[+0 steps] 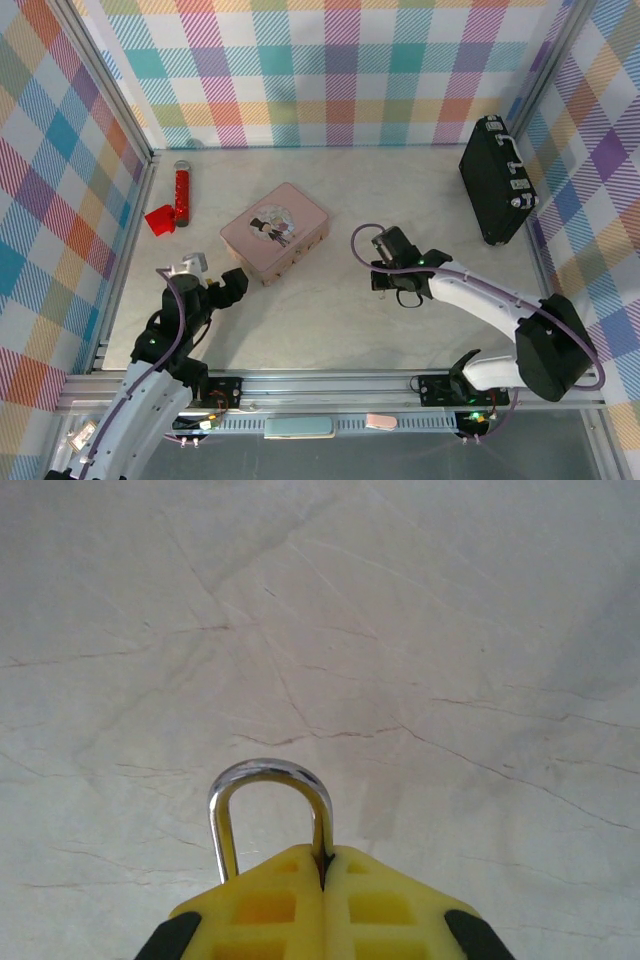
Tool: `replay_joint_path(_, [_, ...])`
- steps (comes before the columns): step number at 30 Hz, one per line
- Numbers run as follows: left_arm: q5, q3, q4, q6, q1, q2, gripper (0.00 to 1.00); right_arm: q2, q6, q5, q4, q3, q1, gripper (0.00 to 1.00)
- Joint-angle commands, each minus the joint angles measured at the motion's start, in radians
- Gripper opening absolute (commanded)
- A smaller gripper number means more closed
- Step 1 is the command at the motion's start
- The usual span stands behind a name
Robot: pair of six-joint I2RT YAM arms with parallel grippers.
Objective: Unlock a padlock with a key
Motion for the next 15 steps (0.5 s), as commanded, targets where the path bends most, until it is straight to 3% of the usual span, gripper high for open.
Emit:
replay_joint_path(1, [-0.017, -0.014, 0.011, 0.010, 0.009, -0.008, 0.92, 0.037, 0.003, 0.035, -0.055, 0.060, -0.016, 0.00])
replay_joint_path(15, [-0.005, -0.030, 0.031, 0.010, 0.009, -0.004, 0.93, 0.189, 0.018, -0.027, -0.071, 0.147, -0.072, 0.00])
